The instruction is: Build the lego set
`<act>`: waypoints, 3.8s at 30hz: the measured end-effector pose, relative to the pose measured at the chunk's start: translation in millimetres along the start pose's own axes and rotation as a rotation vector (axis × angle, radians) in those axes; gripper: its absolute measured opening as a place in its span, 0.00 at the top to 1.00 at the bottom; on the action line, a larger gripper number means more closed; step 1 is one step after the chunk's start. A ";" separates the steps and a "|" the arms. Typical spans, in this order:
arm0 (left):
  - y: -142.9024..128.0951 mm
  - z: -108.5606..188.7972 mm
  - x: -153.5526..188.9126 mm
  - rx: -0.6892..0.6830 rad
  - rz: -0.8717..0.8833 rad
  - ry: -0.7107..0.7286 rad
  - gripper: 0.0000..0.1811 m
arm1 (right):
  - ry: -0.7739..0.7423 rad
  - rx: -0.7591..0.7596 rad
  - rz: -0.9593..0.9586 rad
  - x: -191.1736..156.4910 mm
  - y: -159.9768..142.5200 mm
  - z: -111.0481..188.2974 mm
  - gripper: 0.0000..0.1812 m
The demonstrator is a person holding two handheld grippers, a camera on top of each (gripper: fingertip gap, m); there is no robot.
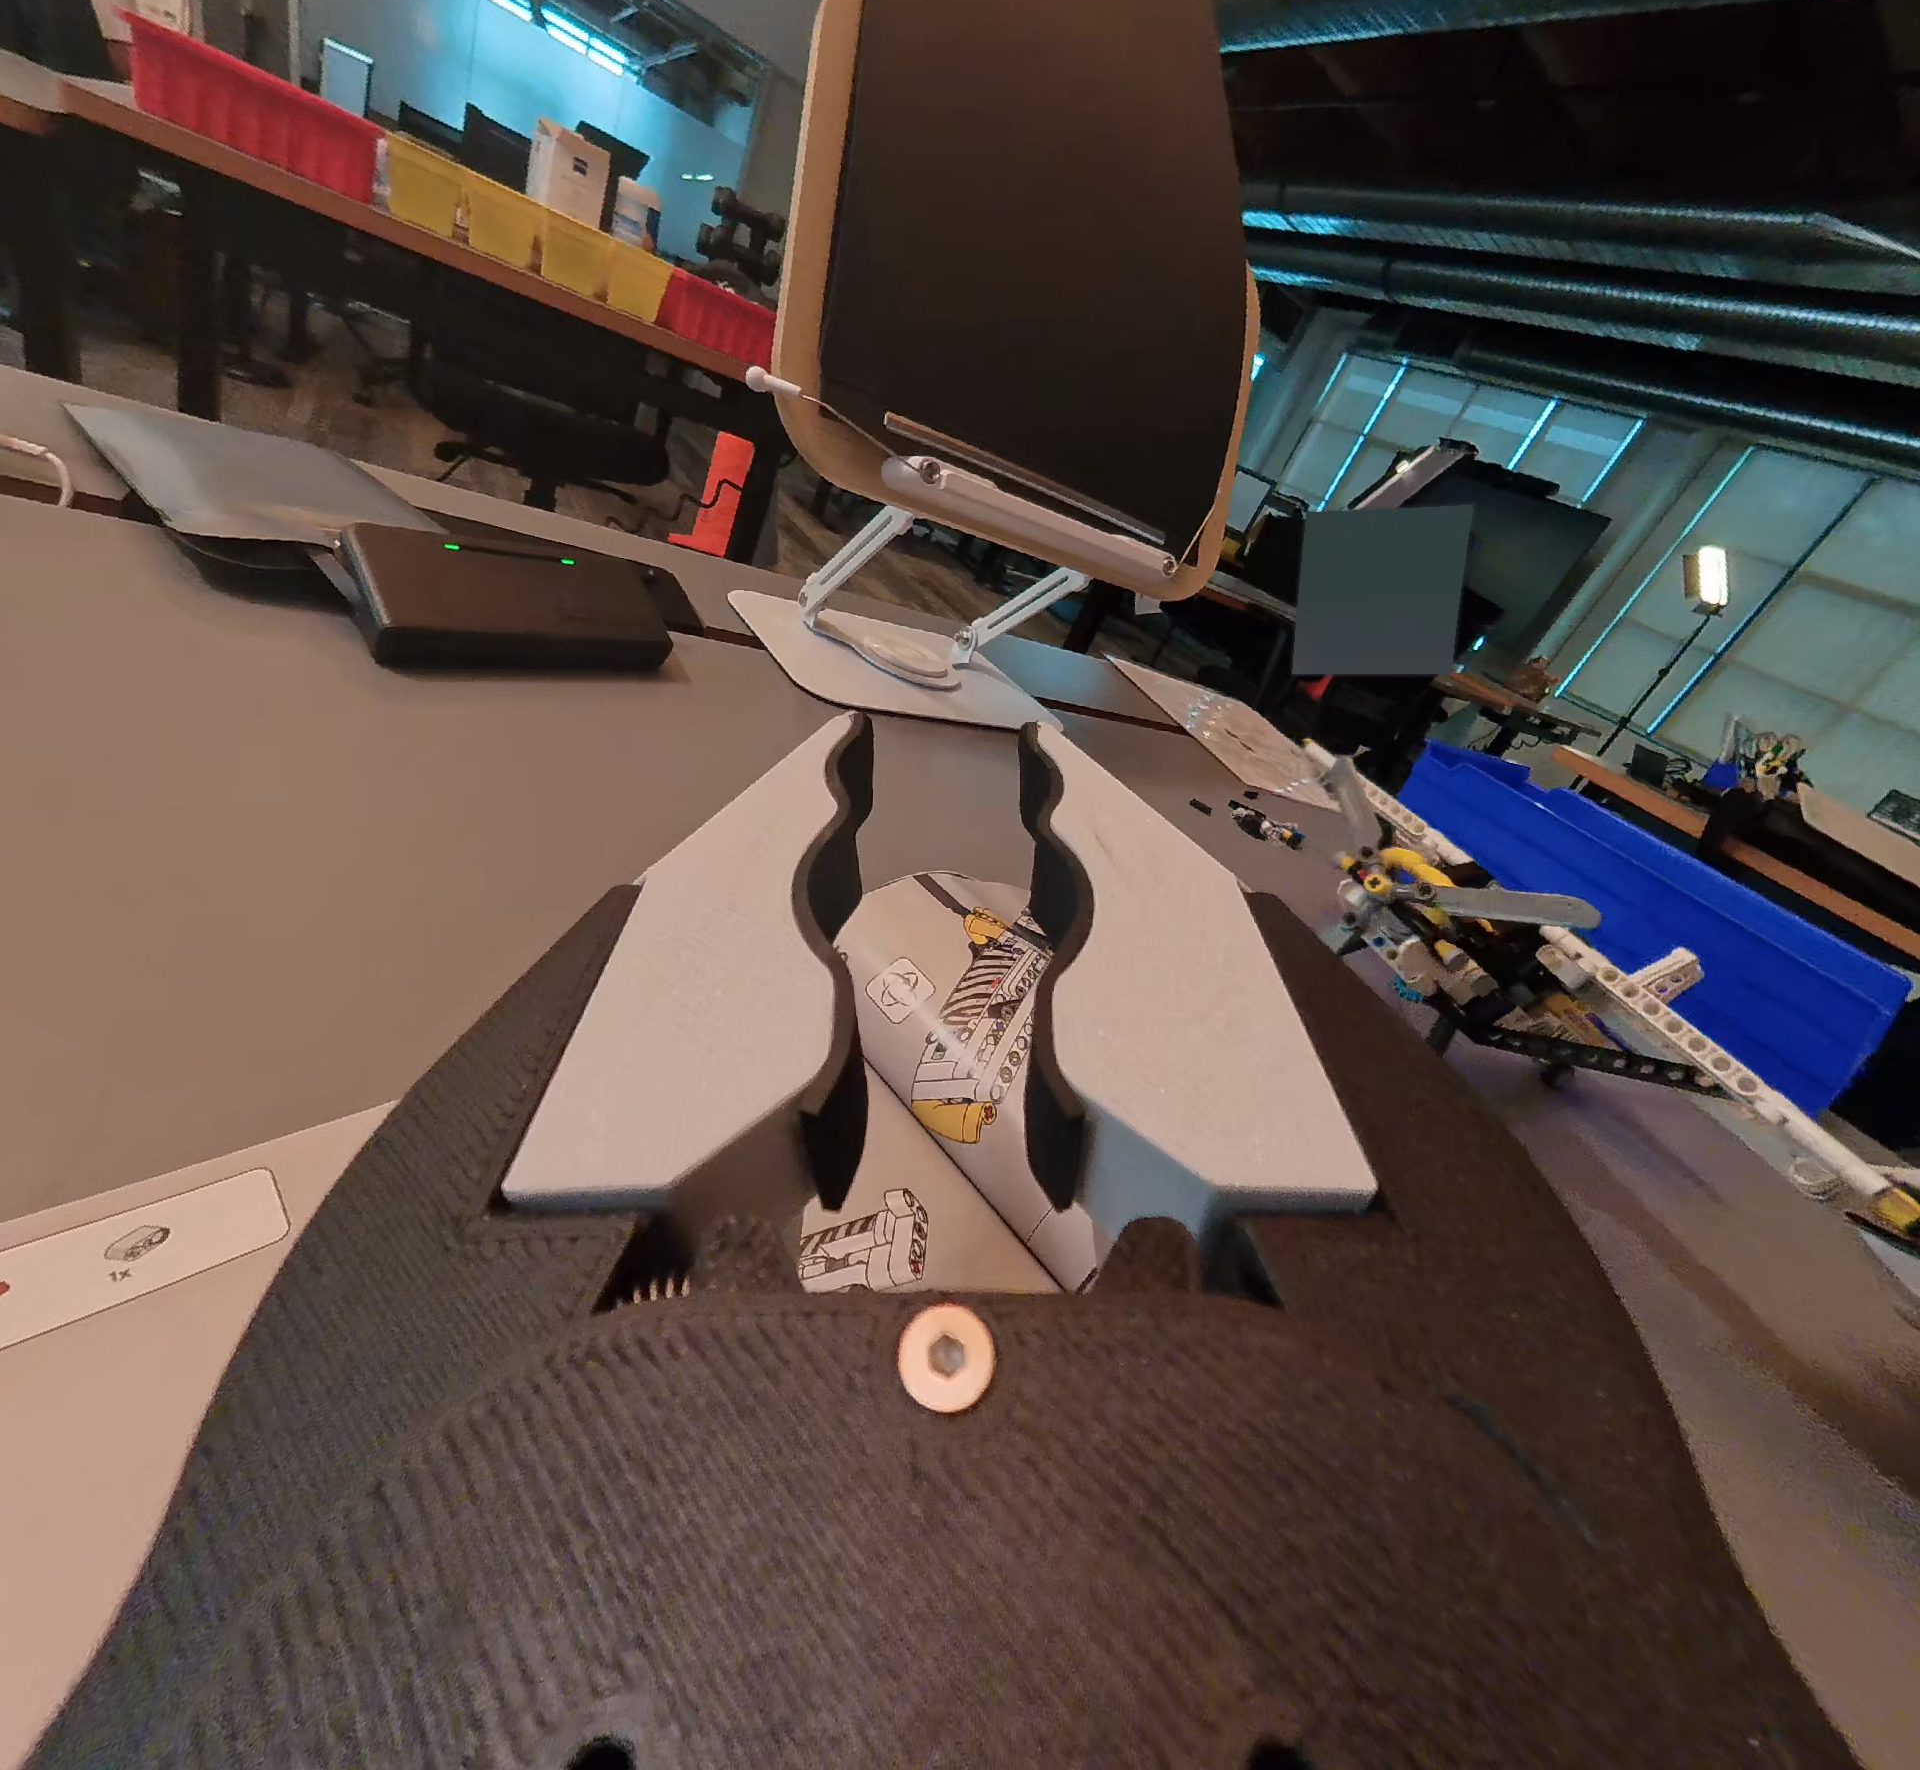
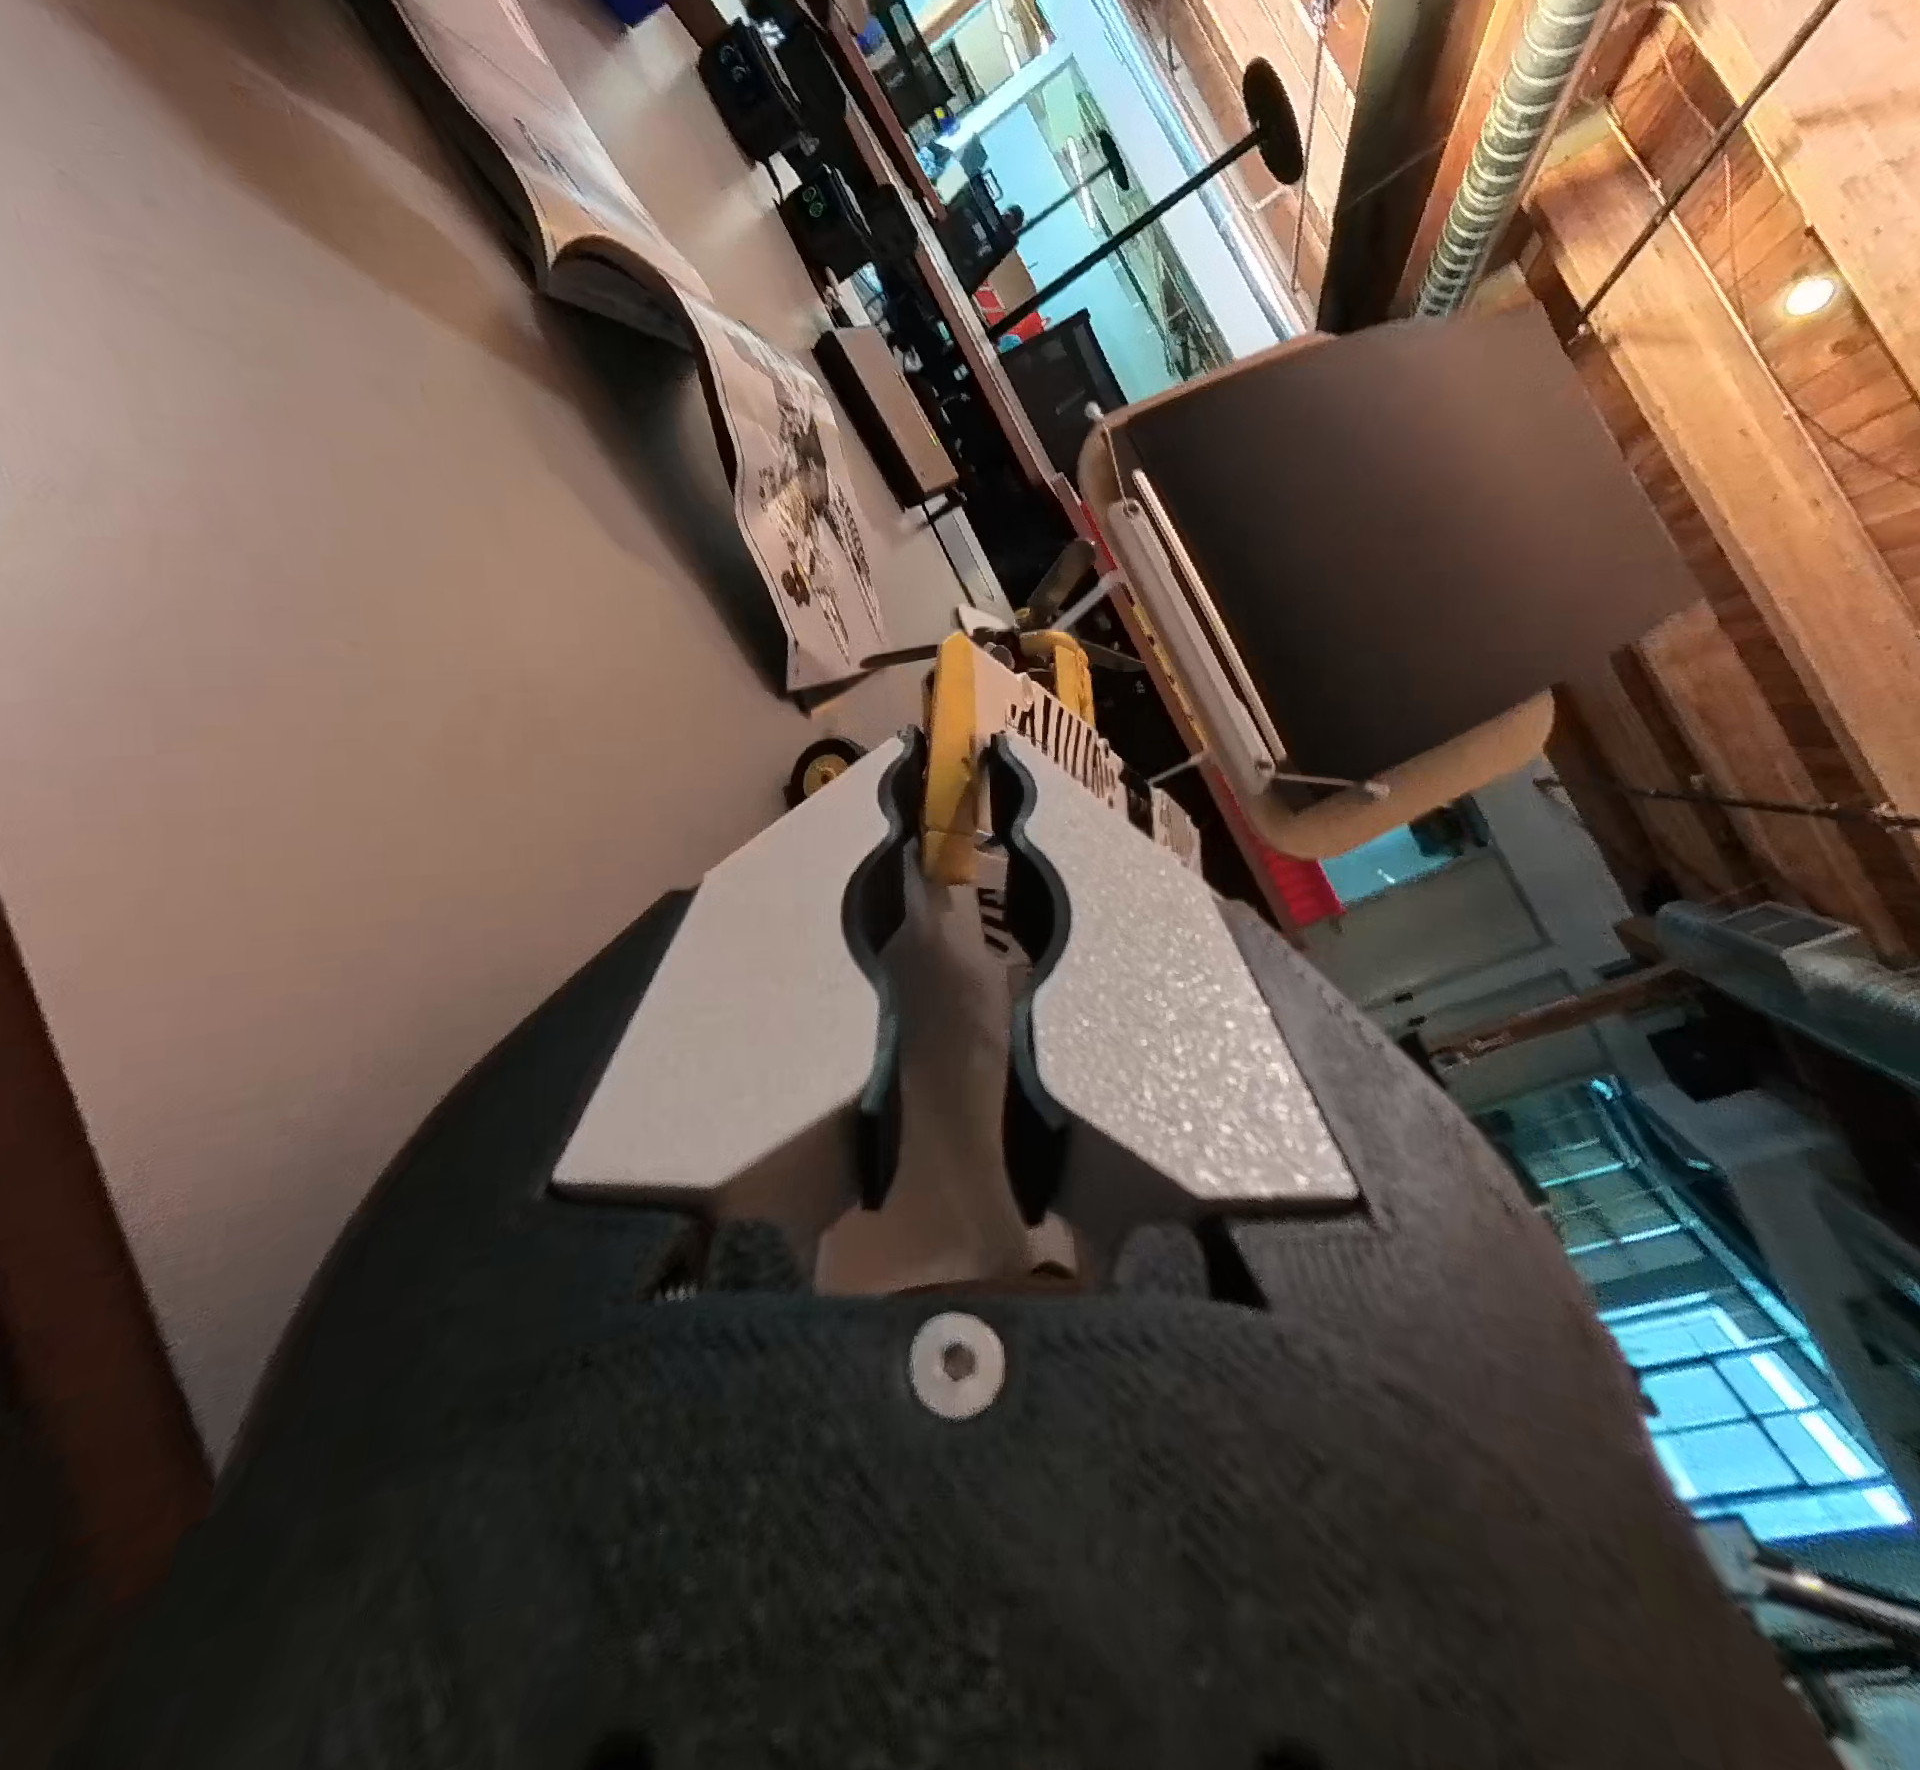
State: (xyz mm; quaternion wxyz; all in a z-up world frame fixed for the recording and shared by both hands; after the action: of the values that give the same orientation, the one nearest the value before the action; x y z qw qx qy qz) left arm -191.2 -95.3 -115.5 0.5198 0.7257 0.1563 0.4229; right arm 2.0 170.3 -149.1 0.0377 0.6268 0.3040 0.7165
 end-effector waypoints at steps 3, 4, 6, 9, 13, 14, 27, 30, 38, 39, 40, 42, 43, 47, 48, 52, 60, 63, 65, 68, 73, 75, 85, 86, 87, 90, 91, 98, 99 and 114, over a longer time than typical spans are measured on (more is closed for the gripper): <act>-0.8 -0.3 1.5 -0.005 -0.010 -0.004 0.86 | -0.024 -0.016 -0.059 4.6 -11.6 15.6 0.94; -1.8 -1.0 2.8 -0.012 -0.022 -0.005 0.86 | -0.031 -0.020 -0.072 6.2 -14.0 18.9 0.94; -8.4 -3.8 7.7 -0.061 -0.074 0.000 0.85 | -0.041 -0.027 -0.078 9.8 -16.5 22.3 0.94; -39.3 -13.2 25.6 -0.276 -0.154 0.022 0.81 | -0.049 -0.019 -0.073 8.5 -14.4 20.2 0.94; -109.0 -21.3 34.1 -0.724 -0.367 0.144 0.43 | -0.078 0.020 -0.109 6.4 -12.4 17.5 0.94; -122.3 -21.3 31.4 -0.792 -0.418 0.180 0.34 | -0.083 0.031 -0.126 5.9 -12.6 16.7 0.94; -102.0 -19.6 37.0 -0.640 -0.211 0.033 0.51 | -0.109 0.070 -0.108 2.0 -15.6 14.0 0.94; -97.6 -18.8 40.3 -0.604 -0.201 0.008 0.51 | -0.095 0.071 -0.127 2.2 -16.1 13.0 0.94; -87.3 -18.3 32.6 -0.529 -0.116 0.044 0.63 | -0.105 0.069 -0.106 1.4 -17.2 10.5 0.94; -85.3 -17.9 29.6 -0.517 -0.099 0.058 0.65 | -0.105 0.069 -0.105 1.8 -17.9 11.1 0.94; -83.0 -17.6 26.6 -0.504 -0.088 0.071 0.67 | -0.105 0.070 -0.105 2.2 -18.3 11.4 0.94; -70.4 -16.1 14.2 -0.427 -0.104 0.149 0.72 | -0.106 0.068 -0.104 1.8 -17.2 12.3 0.94; -62.0 -14.4 8.7 -0.375 -0.119 0.182 0.74 | -0.106 0.068 -0.103 1.6 -17.1 12.0 0.94; -55.0 -11.2 6.2 -0.333 -0.120 0.177 0.73 | -0.109 0.064 -0.098 0.5 -16.6 12.1 0.94; -58.0 -12.0 10.0 -0.352 -0.119 0.149 0.69 | -0.109 0.063 -0.097 0.2 -16.6 12.2 0.94; -78.5 -15.5 44.7 -0.466 -0.131 -0.078 0.55 | -0.111 0.062 -0.092 -0.5 -18.2 11.7 0.94; -97.0 -12.2 65.2 -0.561 -0.363 -0.125 0.44 | -0.114 0.061 -0.080 -2.0 -19.2 9.6 0.94; -102.5 -13.4 55.4 -0.570 -0.642 0.026 0.42 | -0.115 0.063 -0.076 -2.4 -18.1 6.6 0.94; -103.3 -14.2 41.9 -0.563 -0.828 0.180 0.47 | -0.116 0.064 -0.072 -2.4 -17.0 4.5 0.94; -97.5 -14.1 40.4 -0.496 -0.931 0.264 0.66 | -0.117 0.065 -0.068 -3.3 -16.7 2.9 0.94; -55.8 -3.1 24.3 -0.335 -0.516 0.275 0.98 | -0.115 0.065 -0.073 -3.0 -17.8 3.3 0.94; -44.7 6.6 -2.9 -0.337 -0.377 0.331 0.97 | -0.114 0.066 -0.077 -2.5 -18.0 3.5 0.94; 3.2 75.2 -57.3 -0.099 -0.170 0.467 0.71 | -0.104 0.094 -0.080 -1.2 -16.6 2.0 0.94; 11.3 81.5 -58.9 -0.045 -0.191 0.492 0.71 | -0.103 0.097 -0.082 -1.1 -16.3 1.8 0.94; 19.8 87.4 -58.6 0.012 -0.215 0.510 0.71 | -0.102 0.100 -0.083 -0.8 -16.1 1.9 0.94; 38.6 99.8 -52.3 0.124 -0.285 0.538 0.71 | -0.104 0.105 -0.081 -0.4 -15.3 2.2 0.94; 43.1 103.1 -49.4 0.157 -0.304 0.540 0.71 | -0.106 0.106 -0.077 -0.3 -15.2 2.4 0.94; 65.0 119.5 -28.6 0.332 -0.368 0.485 1.00 | -0.132 0.104 -0.061 1.2 -14.1 5.0 0.94; 60.0 114.5 -32.4 0.289 -0.351 0.489 1.00 | -0.135 0.105 -0.062 1.7 -13.8 5.5 0.94; -14.9 54.7 -50.7 -0.290 -0.528 0.497 0.68 | -0.310 0.318 -0.363 45.5 -8.6 40.5 0.94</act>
State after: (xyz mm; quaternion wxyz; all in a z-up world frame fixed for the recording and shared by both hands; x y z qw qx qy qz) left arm -175.6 -156.9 -157.2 0.6541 0.4550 0.3974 0.4552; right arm 26.9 212.8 -112.2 0.1126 0.6623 0.5102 0.5371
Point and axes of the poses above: each gripper's, where its closed fingertips meet, z back along the fingers, y out of its top, x = y × z across the jaws, the point moved 3 cm from there along z, back along the fingers, and after that the axes turned 4 degrees about z, right-handed, at the moved point
